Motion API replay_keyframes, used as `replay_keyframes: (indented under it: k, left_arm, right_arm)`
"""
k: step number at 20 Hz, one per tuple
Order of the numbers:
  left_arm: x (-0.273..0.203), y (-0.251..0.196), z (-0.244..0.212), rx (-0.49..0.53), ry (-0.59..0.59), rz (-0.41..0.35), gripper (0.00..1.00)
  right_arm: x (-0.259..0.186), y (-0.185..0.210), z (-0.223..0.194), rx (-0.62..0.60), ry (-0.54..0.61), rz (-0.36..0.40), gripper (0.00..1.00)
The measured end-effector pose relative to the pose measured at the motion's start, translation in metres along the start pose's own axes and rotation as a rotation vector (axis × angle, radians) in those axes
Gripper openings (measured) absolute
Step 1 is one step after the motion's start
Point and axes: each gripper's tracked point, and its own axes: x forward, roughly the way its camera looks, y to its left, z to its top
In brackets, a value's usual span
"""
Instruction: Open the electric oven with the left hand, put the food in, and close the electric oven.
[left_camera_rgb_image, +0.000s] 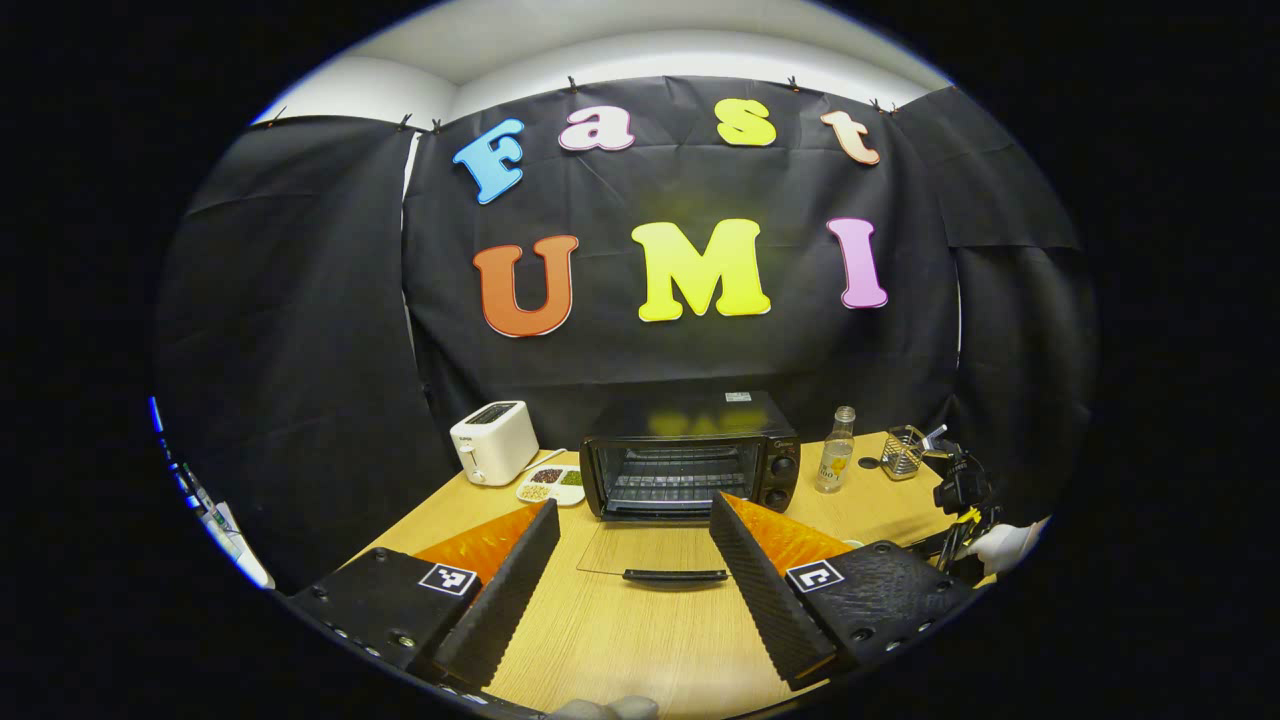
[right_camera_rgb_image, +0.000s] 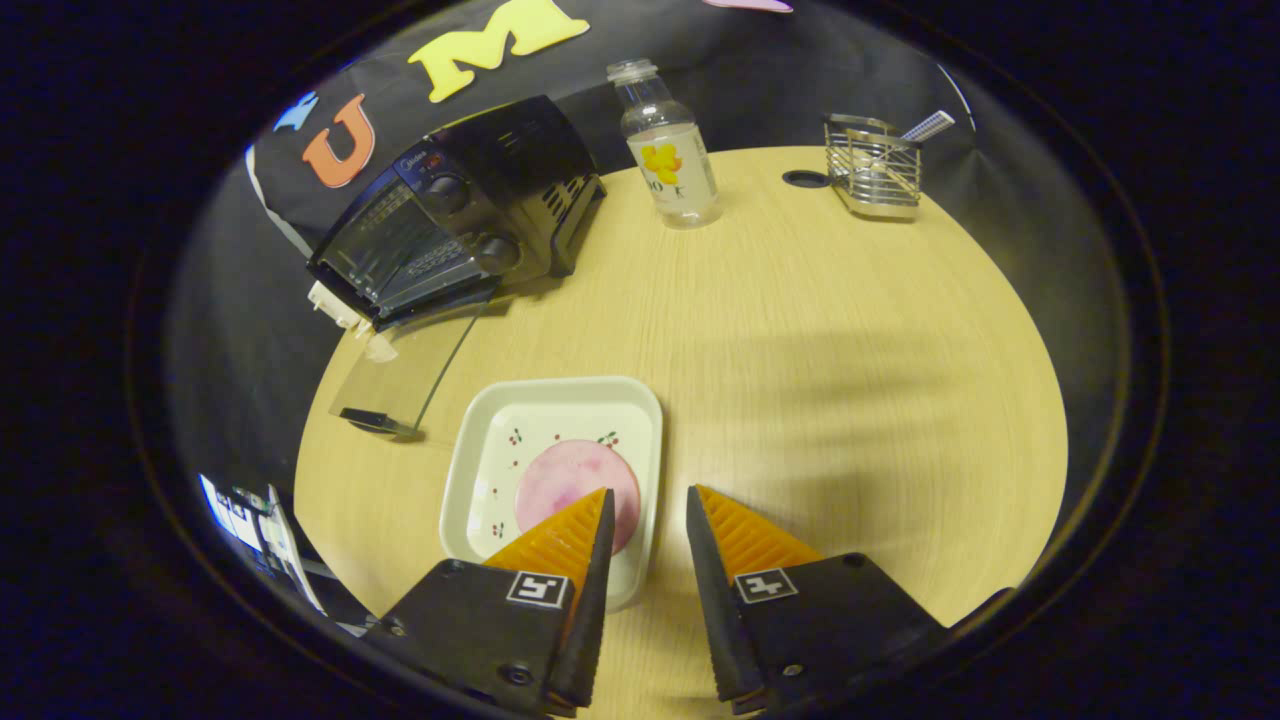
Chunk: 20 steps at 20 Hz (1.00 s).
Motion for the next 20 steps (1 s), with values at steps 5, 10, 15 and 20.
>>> replay_keyframes:
  k: [5, 10, 15, 20]
  left_arm:
    - [0.001, 0.006, -0.006, -0.017, 0.015, 0.025, 0.97]
    - [0.004, 0.005, -0.014, -0.034, 0.03, 0.028, 0.97]
    - [0.004, 0.004, -0.012, -0.034, 0.026, 0.024, 0.96]
    - [0.004, 0.005, -0.014, -0.03, 0.034, 0.027, 0.97]
  right_arm:
    - [0.005, -0.001, -0.001, 0.017, 0.063, -0.015, 0.24]
    - [0.005, 0.0, 0.003, 0.165, 0.105, 0.049, 0.04]
    - [0.001, 0.005, -0.003, 0.349, 0.136, 0.188, 0.0]
    - [-0.006, 0.01, 0.002, 0.464, 0.095, 0.248, 0.0]
